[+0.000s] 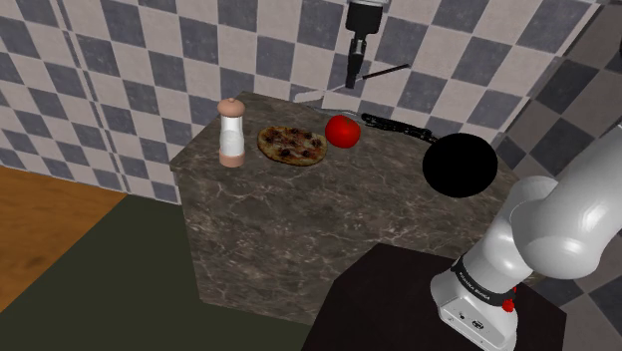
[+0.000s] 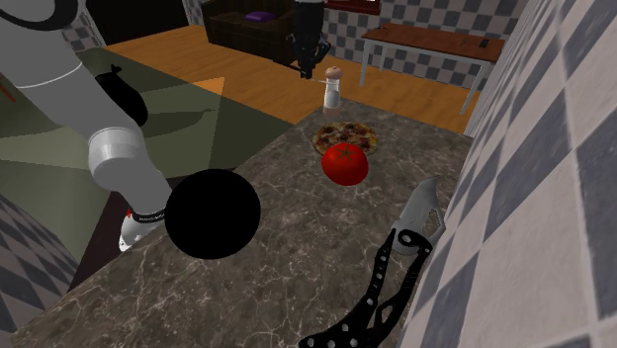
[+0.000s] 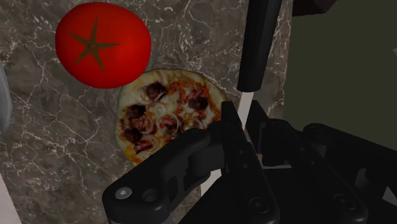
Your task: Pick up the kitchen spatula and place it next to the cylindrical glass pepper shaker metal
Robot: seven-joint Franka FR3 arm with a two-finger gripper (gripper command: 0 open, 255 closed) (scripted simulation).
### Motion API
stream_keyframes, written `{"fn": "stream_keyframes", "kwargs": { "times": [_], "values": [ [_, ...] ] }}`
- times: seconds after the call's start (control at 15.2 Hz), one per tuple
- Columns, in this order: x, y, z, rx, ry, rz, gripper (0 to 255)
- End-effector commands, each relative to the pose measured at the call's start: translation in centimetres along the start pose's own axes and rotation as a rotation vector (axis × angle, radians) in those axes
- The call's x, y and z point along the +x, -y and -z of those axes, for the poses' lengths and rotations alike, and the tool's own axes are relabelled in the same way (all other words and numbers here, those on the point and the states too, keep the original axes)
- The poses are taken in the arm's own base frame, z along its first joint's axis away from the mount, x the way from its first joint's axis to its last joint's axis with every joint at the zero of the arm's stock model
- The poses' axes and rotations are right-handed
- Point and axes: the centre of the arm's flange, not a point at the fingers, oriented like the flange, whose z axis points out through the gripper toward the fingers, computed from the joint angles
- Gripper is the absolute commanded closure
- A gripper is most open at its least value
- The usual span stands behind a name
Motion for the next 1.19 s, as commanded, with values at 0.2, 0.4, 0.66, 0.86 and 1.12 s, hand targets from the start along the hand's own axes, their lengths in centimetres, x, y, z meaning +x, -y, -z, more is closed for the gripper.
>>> {"fn": "stream_keyframes", "kwargs": {
  "times": [0.2, 0.4, 0.66, 0.86, 1.12],
  "values": [
    [4.8, 4.8, 0.6, 0.0, -0.001, -0.001, 255],
    [7.5, 7.3, 0.7, 0.0, -0.001, -0.001, 255],
    [7.7, 7.3, -1.4, 0.0, -0.001, -0.001, 255],
    [7.8, 7.3, -2.9, 0.0, -0.001, -0.001, 255],
    [7.9, 7.3, -5.1, 0.0, -0.001, -0.001, 255]
  ]
}}
